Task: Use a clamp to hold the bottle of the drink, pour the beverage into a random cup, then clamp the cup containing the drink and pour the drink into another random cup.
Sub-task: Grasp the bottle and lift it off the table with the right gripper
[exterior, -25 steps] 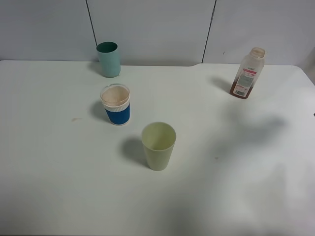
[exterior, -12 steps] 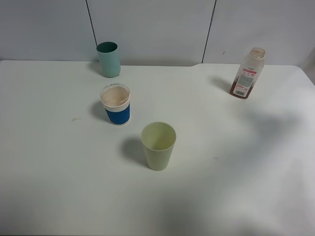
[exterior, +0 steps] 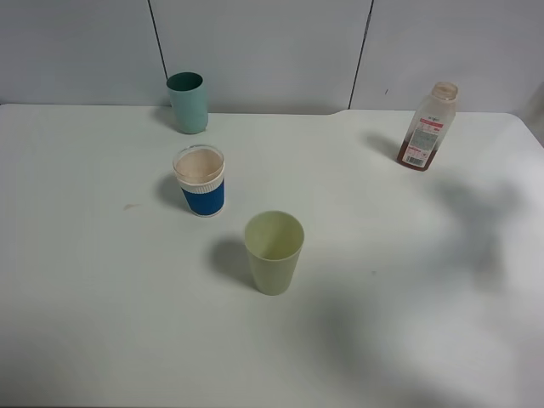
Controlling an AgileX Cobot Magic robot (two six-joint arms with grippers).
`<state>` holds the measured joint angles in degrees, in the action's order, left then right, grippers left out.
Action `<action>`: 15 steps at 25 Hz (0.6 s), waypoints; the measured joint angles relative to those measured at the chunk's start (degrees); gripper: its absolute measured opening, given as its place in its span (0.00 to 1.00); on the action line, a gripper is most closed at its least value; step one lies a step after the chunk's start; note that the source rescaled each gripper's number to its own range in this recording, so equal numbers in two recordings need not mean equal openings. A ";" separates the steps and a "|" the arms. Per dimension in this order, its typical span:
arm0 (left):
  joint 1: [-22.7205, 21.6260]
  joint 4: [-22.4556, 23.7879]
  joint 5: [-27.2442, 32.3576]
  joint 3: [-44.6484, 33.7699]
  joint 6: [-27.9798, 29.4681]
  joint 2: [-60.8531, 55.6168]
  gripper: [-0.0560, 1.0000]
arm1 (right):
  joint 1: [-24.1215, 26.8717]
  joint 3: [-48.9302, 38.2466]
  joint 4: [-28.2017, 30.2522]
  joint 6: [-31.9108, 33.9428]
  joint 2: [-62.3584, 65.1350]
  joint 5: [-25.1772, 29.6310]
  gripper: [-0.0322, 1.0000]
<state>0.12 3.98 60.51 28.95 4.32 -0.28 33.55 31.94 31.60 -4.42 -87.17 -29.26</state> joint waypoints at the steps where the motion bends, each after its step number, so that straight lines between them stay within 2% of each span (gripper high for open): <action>1: 0.00 0.00 0.00 0.00 0.00 0.00 0.99 | 0.00 0.00 0.05 0.96 -2.13 -1.88 1.00; 5: 0.00 0.00 0.00 0.00 0.00 0.00 0.99 | 0.00 0.07 0.77 2.01 -7.88 -5.39 1.00; 7: 0.00 0.00 0.00 0.00 0.00 0.00 0.99 | 0.00 1.07 3.01 1.96 -10.44 -6.68 1.00; 12: 0.00 0.00 0.00 0.00 0.00 0.00 0.99 | -1.17 7.91 9.76 6.28 -14.29 -6.99 1.00; 15: 0.00 0.00 0.00 0.00 0.00 0.00 0.99 | -2.98 13.89 17.24 11.50 -17.37 -6.76 1.00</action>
<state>0.12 3.98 60.51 28.95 4.32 -0.28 30.57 45.83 48.84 7.08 -104.54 -36.02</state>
